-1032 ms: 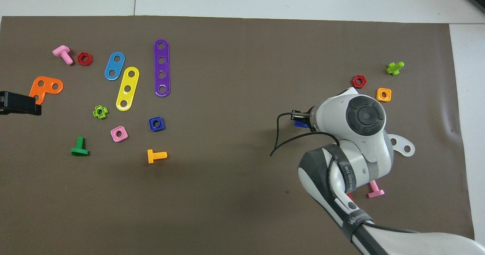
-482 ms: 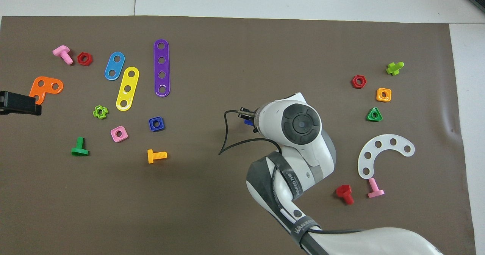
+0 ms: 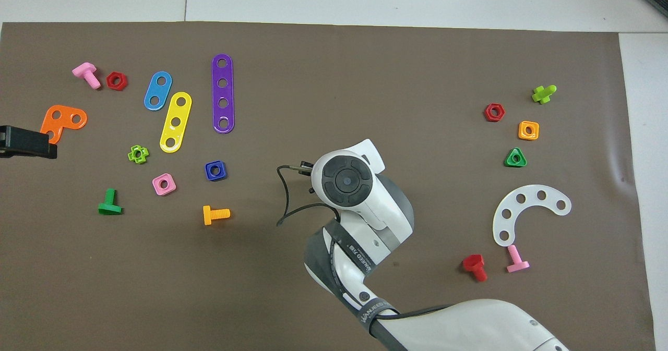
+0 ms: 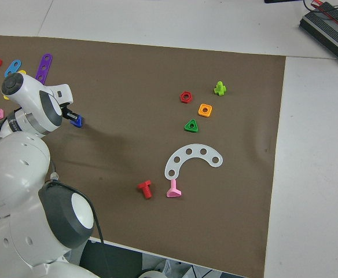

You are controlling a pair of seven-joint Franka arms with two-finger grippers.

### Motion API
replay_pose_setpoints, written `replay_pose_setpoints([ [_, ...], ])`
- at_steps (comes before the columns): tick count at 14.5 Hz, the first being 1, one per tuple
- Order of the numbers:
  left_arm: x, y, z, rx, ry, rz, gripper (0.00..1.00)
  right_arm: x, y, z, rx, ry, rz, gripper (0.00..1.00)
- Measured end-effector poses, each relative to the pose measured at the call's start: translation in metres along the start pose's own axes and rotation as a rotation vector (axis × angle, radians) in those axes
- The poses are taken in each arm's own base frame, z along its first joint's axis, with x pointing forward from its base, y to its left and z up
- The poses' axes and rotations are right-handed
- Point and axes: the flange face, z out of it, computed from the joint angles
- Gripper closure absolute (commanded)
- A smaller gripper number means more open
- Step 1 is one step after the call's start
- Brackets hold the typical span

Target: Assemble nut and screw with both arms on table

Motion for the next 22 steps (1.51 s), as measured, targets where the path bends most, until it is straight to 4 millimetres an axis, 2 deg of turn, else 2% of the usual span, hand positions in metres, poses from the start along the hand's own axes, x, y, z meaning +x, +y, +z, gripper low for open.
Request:
replay_pose_setpoints([
  [2,0.000,0.000,0.000,0.000,0.000,0.000,0.00,0.002,0.002,0.000,-0.015,-0.003,0.000,0.99],
  [3,0.000,0.000,0.000,0.000,0.000,0.000,0.00,0.002,0.003,0.000,-0.029,-0.003,-0.008,0.58],
  [4,0.000,0.000,0.000,0.000,0.000,0.000,0.00,0.001,0.004,0.001,-0.040,-0.003,-0.014,0.31],
  [5,0.000,0.000,0.000,0.000,0.000,0.000,0.00,0.001,0.004,0.002,-0.045,-0.004,-0.016,0.13],
  [6,0.000,0.000,0.000,0.000,0.000,0.000,0.00,0.001,0.005,0.002,-0.047,-0.004,-0.017,0.04],
  [10,0.000,0.000,0.000,0.000,0.000,0.000,0.00,0.010,0.006,-0.008,-0.035,0.010,-0.006,0.01],
  [13,0.000,0.000,0.000,0.000,0.000,0.000,0.00,0.036,0.020,-0.043,-0.012,0.043,0.038,0.00],
  [18,0.000,0.000,0.000,0.000,0.000,0.000,0.00,0.082,0.079,-0.121,-0.041,0.063,0.074,0.00],
  [22,0.000,0.000,0.000,0.000,0.000,0.000,0.00,0.116,0.142,-0.173,-0.055,0.088,0.069,0.00],
])
